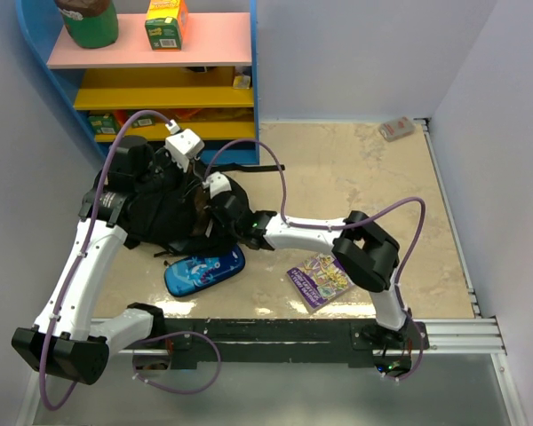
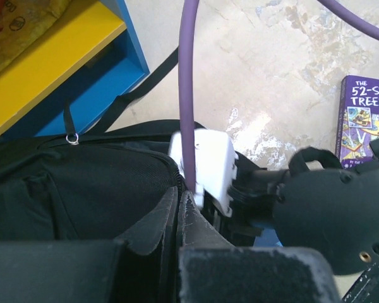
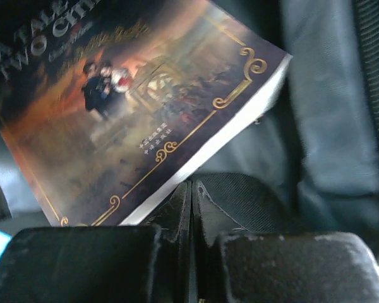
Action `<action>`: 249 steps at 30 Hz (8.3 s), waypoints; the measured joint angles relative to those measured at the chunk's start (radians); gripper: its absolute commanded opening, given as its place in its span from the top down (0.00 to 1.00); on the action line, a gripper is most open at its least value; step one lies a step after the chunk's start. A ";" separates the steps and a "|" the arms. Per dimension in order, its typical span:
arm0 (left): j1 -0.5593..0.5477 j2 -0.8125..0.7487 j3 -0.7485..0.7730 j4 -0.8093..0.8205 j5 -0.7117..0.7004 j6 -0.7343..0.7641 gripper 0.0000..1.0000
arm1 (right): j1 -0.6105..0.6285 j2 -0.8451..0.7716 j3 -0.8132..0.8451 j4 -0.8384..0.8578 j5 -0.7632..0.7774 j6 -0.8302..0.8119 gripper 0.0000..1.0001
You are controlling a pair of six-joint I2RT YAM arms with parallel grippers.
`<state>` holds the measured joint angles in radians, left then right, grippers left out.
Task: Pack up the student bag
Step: Place the book in the student bag, then pick up the book from the center of the board, then place the book in the student bag.
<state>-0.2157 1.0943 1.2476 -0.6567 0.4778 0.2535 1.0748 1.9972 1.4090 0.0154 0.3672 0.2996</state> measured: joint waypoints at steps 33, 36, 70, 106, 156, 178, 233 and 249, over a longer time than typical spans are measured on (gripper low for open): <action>0.004 -0.007 -0.036 0.025 -0.008 0.027 1.00 | -0.151 0.031 -0.039 0.163 -0.336 0.481 0.17; 0.004 -0.007 -0.036 0.025 -0.006 0.027 1.00 | -0.151 0.063 -0.004 0.134 -0.323 0.507 0.19; 0.005 0.000 -0.056 0.037 0.016 0.027 1.00 | -0.071 -0.103 -0.301 0.629 -0.230 0.481 1.00; 0.003 0.018 -0.079 0.037 0.088 0.084 1.00 | -0.081 0.047 0.000 -0.019 0.060 0.393 0.38; -0.003 0.056 -0.101 0.098 0.113 0.080 1.00 | -0.357 -0.958 -0.822 -0.873 -0.161 0.929 0.01; -0.003 0.041 -0.101 0.092 0.083 0.106 1.00 | -0.314 -0.489 -0.610 -0.466 0.031 0.907 0.01; 0.026 0.039 -0.051 0.190 -0.166 -0.026 1.00 | -0.228 -0.827 -0.402 -0.295 0.044 0.609 1.00; 0.026 0.039 0.009 0.114 -0.128 -0.026 1.00 | -0.087 -0.351 -0.195 -0.230 -0.021 0.536 1.00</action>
<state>-0.1902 1.1332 1.2564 -0.5423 0.3500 0.2279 0.9882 1.6466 1.2144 -0.2146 0.3466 0.8352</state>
